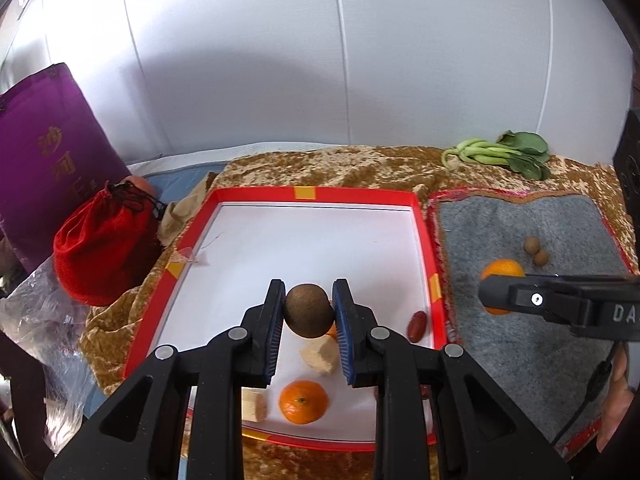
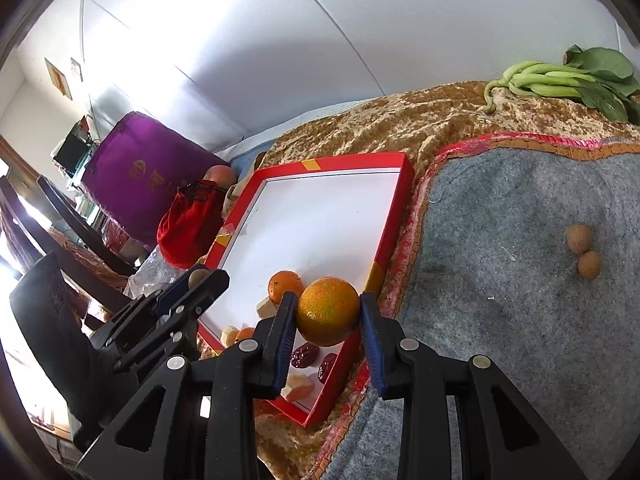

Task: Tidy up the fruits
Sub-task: 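Carry the brown fruit and the mandarin over the tray with both tools, then open the left tool to drop the brown fruit while the right tool releases the mandarin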

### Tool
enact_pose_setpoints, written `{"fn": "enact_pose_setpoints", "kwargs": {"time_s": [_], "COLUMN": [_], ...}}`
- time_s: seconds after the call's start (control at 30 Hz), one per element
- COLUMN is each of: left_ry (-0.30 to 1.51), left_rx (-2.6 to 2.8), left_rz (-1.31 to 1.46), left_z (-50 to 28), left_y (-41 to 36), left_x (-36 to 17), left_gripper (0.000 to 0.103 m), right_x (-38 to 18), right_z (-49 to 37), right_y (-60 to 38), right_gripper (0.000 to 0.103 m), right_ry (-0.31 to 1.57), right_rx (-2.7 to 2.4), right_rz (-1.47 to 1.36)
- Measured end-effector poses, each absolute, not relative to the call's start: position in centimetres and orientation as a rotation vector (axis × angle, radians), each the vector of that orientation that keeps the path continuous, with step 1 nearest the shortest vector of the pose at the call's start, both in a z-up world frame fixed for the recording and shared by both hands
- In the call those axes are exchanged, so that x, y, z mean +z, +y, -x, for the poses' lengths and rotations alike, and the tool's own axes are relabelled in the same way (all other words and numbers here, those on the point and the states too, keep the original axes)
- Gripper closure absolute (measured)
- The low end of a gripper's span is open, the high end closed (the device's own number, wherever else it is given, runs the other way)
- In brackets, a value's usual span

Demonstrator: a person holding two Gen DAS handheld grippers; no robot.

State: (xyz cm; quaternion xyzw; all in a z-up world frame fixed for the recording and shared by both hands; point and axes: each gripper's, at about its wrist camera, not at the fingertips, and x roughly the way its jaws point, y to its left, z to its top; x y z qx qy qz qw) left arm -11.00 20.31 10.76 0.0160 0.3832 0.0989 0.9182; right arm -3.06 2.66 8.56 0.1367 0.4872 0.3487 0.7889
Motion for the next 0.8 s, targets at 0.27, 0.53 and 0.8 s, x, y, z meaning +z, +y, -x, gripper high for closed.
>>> {"fn": "enact_pose_setpoints", "kwargs": {"time_s": [0.27,0.53,0.8], "left_ry": [0.826,0.886,0.875], "left_rx": [0.256,0.263,0.283], "left_rz": [-0.033,-0.054,-0.087], "left_z": [10.6,9.8,9.7], "left_y": [21.1,20.3,20.1], "left_x": [9.7,8.0,8.1], "left_gripper": [0.081,0.081,0.081], "right_x": [8.0,6.5,6.4], "right_z": [4.1,5.4,5.8], "right_y": [4.1,5.7,6.0], "right_gripper": [0.071,0.071,0.071], "right_ry": [1.053,1.085,1.083], "right_rx": [0.775,0.787,0.787], "right_rz": [-0.238,-0.175,-0.147]}}
